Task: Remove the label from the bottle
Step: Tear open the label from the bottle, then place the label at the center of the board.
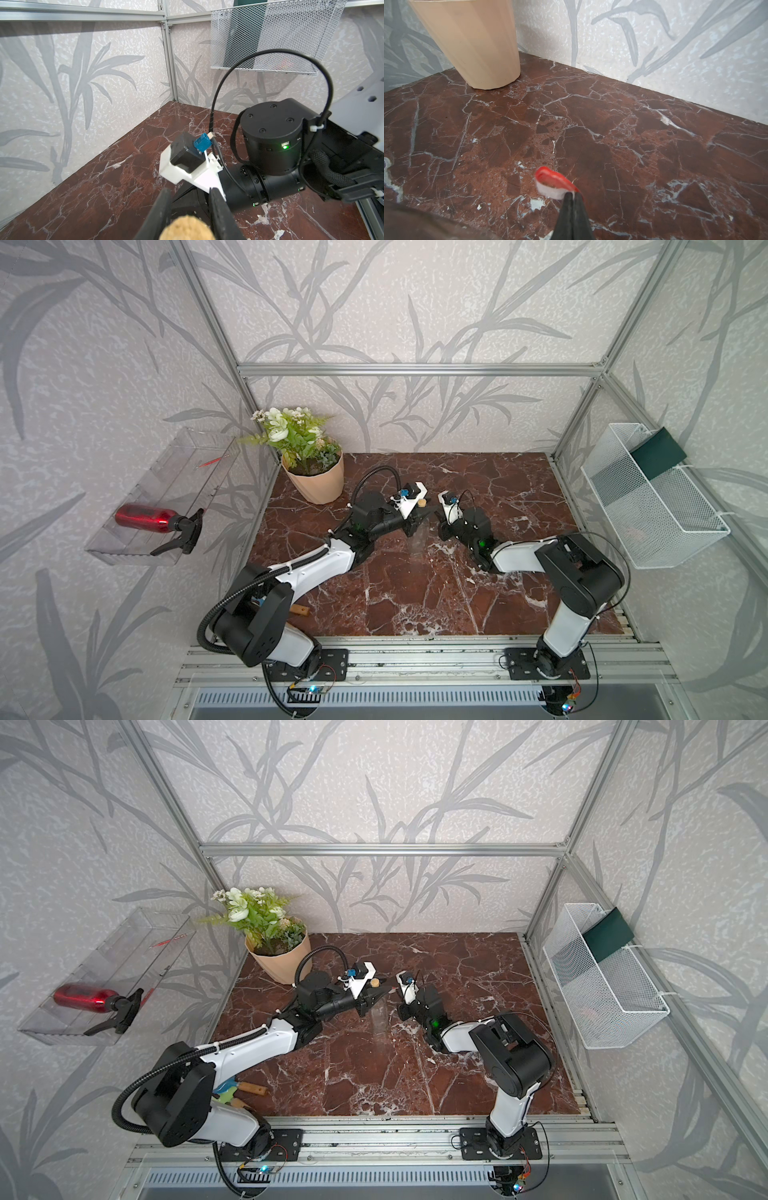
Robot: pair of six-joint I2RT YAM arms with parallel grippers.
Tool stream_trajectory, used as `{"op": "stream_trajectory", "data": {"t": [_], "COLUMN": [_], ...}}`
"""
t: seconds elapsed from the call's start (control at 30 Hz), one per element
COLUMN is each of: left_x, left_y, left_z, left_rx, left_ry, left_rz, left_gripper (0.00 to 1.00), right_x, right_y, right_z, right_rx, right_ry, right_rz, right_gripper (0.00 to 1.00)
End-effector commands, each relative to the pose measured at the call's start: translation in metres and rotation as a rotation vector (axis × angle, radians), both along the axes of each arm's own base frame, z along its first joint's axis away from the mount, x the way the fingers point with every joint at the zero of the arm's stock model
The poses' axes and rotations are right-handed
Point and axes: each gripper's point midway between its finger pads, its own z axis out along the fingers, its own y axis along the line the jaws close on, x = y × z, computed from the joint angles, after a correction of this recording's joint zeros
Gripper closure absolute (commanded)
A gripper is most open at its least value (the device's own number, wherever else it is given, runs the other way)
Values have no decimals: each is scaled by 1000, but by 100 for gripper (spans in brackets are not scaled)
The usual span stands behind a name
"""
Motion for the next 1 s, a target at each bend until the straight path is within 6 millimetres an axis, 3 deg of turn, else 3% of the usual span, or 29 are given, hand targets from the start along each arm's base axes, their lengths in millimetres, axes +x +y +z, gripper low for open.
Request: {"op": "stream_trajectory", "data": {"t": [0.0,0.13,0.37,0.57,0.87,0.97], "left_x": [-94,-94,-92,-91,-88,-87], "left_y": [47,47,47,45,44,44], "left_z": [-207,-207,-205,-204,-202,-201], "left_rx": [436,436,434,427,421,421], "left_ry": [685,686,692,704,704,703], "left_rz": [-53,-52,-40,-44,-37,-36], "left_gripper": [100,100,100,100,100,100], "right_x": [8,11,21,26,18,18], "right_y": [3,2,-22,-57,-78,-84], "right_z": [9,5,-7,-27,-51,-57], "right_rx": [20,13,-34,-40,-15,12], "right_ry": [-30,-18,46,251,463,522], "right_rz": [-5,-11,-107,-216,-270,-275], "right_gripper": [100,100,100,100,100,95]}}
